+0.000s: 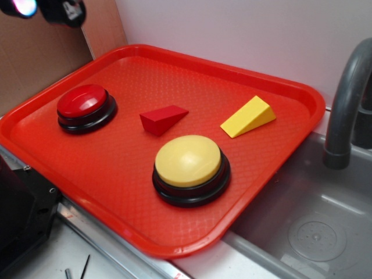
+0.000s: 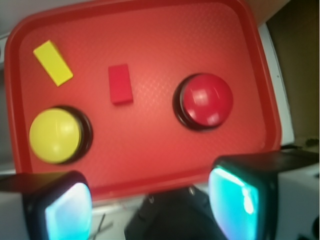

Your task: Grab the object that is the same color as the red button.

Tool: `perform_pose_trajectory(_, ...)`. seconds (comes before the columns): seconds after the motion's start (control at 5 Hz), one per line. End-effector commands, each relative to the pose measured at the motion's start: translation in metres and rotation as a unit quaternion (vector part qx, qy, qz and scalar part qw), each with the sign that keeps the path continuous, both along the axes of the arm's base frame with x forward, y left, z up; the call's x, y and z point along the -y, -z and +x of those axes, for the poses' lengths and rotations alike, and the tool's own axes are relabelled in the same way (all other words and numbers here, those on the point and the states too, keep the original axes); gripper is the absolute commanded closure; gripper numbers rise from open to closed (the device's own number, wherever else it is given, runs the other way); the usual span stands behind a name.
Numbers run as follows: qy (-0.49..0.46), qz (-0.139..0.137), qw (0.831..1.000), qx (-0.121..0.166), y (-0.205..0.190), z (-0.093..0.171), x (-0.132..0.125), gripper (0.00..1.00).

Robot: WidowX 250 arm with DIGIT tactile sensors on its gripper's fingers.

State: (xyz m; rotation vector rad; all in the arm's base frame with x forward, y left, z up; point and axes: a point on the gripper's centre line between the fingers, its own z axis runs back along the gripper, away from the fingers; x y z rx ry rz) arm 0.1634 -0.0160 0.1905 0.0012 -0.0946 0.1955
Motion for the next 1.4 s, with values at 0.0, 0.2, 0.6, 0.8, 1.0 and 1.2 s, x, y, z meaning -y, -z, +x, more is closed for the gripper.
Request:
perform_pose_trajectory(0.0, 0.024, 0.030, 0.999, 0.025, 0.056, 0.054, 0.019, 0.00)
perform_pose_trajectory(0.2, 0.021, 0.038, 0.999, 0.015, 0.080, 0.063, 0.023, 0.00)
perform_pose_trajectory(0.6, 0.011, 0.060, 0.998, -0.011, 0.115, 0.067, 0.018, 0.00)
perform_pose_trajectory(0.8, 0.011, 0.059, 0.998, -0.022, 0.125, 0.068, 0.019, 0.00)
perform_pose_trajectory(1.0, 0.015, 0.059, 0.998, -0.033, 0.134, 0.070, 0.021, 0.00)
perform_pose_trajectory(1.2, 0.019, 0.059, 0.997, -0.038, 0.141, 0.074, 0.023, 0.00)
